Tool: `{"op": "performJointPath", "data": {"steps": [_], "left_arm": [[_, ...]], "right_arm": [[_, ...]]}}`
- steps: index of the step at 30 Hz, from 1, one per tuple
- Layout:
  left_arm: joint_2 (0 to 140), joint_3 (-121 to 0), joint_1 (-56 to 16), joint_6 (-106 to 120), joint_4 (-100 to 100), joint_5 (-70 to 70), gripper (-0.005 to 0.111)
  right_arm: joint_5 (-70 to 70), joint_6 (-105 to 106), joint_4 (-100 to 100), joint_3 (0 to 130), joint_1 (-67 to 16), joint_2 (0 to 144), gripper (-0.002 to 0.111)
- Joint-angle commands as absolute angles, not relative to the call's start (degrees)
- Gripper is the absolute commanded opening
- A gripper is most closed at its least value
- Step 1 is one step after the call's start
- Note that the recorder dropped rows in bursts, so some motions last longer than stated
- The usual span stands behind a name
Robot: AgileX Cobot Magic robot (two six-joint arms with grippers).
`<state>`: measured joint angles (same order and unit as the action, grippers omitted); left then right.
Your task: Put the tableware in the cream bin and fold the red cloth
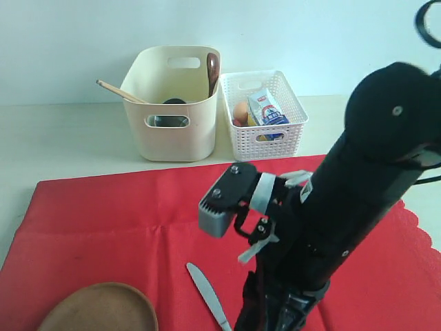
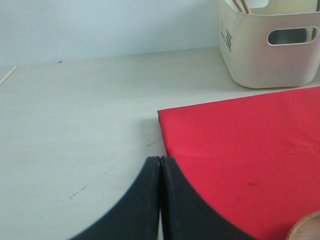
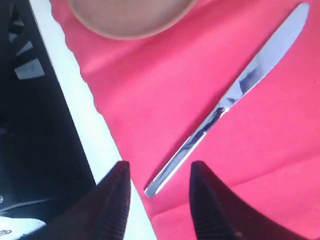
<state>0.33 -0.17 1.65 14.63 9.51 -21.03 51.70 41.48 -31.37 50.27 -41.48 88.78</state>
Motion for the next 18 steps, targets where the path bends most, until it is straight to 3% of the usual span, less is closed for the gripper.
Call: {"op": "performJointPath", "data": {"steps": [1,7,18], "left_arm": [[0.0,0.0,1.4,14.6,9.3,-20.6,0.000],[0.0,0.0,1.4,14.6,9.3,-20.6,0.000],[0.0,0.0,1.4,14.6,9.3,-20.6,0.000]], "right_arm": [[47.5,35.0,-26.2,50.0,-46.1,93.3,0.038],[38.2,23.5,-21.9,50.0,-51.3,100.9,0.038],[32.6,10.4,-16.8,50.2,-51.3,104.3,0.038]]}}
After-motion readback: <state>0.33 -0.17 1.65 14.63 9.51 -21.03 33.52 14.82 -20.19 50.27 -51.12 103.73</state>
